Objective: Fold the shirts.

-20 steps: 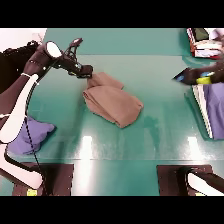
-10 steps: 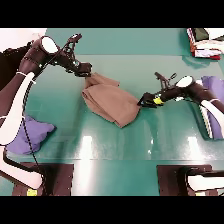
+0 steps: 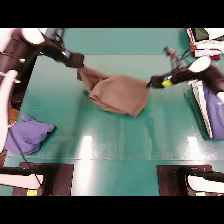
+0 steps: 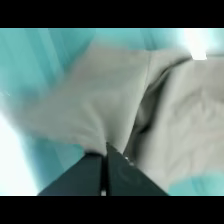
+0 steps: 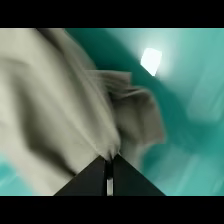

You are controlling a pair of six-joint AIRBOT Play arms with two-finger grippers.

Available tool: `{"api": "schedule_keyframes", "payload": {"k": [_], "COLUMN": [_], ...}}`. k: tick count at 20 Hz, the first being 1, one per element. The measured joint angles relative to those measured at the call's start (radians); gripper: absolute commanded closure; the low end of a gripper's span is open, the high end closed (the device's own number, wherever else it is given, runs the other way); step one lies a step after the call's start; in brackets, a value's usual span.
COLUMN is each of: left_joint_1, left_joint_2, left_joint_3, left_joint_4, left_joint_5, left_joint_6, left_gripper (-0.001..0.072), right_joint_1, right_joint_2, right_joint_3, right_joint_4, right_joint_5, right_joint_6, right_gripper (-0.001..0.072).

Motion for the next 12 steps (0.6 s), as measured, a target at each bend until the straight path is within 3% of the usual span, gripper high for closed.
{"api": "schedule_keyframes", "payload": {"k": [6,12], "left_joint_1": [0.0,0.0], "left_joint_2": [0.327,0.608], "left_joint_3": [0.082,0.099], "left_joint_4": [0.019,0.01], "left_joint_5": [0.04,0.166], "left_joint_6": [0.0,-0.008], "left_gripper": [0.0682,0.0683], "right_joint_1": [-0.095,-0.183], "right_joint_2": [0.256,0.461], "right_joint_3": [0.23,0.378], "right_joint_4": [-0.05,-0.05], "right_joint_5": [0.047,0.072], "right_joint_6": [-0.006,-0.018], "right_gripper": [0.0698,0.0698]}}
